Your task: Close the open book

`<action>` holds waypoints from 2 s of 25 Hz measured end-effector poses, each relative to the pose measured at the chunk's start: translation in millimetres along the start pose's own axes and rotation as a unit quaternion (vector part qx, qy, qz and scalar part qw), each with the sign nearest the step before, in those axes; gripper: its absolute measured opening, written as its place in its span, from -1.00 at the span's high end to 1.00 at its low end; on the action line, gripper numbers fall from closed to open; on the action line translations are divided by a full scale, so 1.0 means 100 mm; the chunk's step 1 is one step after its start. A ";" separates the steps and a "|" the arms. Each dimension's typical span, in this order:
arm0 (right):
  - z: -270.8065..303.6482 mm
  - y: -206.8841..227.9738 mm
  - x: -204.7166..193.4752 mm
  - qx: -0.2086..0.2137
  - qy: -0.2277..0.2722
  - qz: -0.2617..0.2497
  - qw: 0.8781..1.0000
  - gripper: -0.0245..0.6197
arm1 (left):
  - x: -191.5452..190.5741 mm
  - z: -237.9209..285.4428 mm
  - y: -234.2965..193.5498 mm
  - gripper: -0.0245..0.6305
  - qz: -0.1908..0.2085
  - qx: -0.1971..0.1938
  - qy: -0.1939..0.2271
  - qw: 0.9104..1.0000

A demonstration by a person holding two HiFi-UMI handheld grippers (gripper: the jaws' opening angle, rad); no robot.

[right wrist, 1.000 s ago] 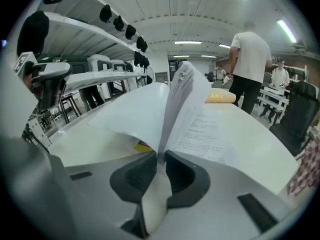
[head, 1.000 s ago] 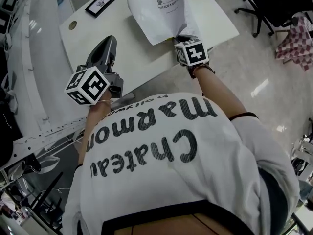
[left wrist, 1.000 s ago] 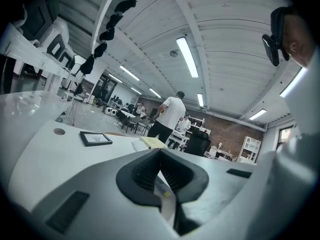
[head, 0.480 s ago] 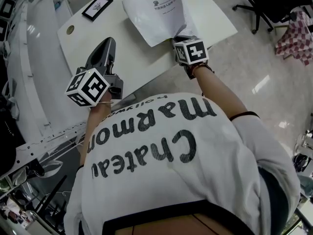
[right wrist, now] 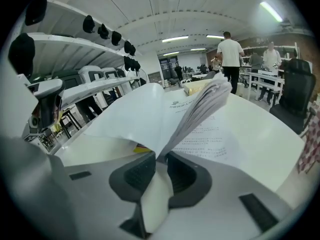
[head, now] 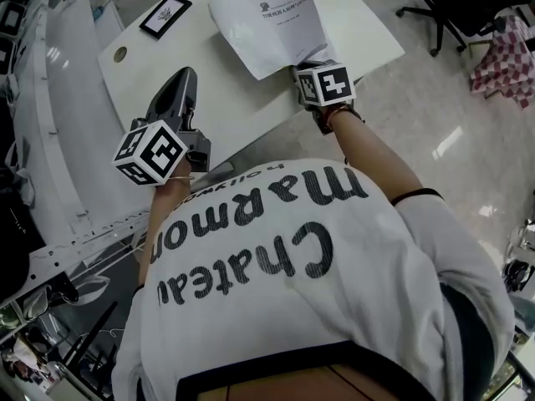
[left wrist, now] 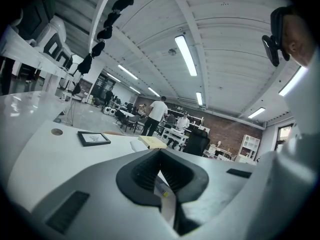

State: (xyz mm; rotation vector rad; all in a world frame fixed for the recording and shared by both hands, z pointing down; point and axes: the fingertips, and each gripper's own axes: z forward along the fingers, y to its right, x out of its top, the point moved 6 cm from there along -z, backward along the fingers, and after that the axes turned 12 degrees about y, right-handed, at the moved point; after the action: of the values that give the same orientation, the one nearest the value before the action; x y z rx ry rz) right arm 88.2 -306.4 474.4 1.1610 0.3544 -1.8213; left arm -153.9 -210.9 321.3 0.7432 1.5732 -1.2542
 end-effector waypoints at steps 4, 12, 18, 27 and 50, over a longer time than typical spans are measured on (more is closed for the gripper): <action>-0.01 0.00 -0.01 -0.002 0.002 -0.003 1.000 0.66 | 0.00 -0.01 0.00 0.85 0.000 0.002 0.001 1.000; -0.01 -0.01 0.00 -0.003 0.005 0.020 1.000 0.59 | -0.01 -0.02 -0.01 0.85 -0.002 0.002 -0.001 1.000; 0.00 -0.03 -0.01 -0.007 0.005 0.014 1.000 0.59 | -0.01 0.00 -0.04 0.85 -0.004 -0.002 -0.003 1.000; 0.00 -0.01 0.00 -0.012 0.003 0.035 0.999 0.58 | 0.04 -0.02 -0.10 0.85 -0.003 -0.002 0.000 1.000; 0.01 0.00 0.02 0.021 -0.009 0.077 0.997 0.56 | -0.03 -0.03 -0.17 0.85 -0.002 0.011 -0.010 1.000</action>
State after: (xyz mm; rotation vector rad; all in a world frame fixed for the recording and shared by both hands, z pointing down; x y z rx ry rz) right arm 87.5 -308.4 473.8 1.1686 0.2102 -1.7098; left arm -168.4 -212.5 330.2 0.7408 1.5475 -1.2795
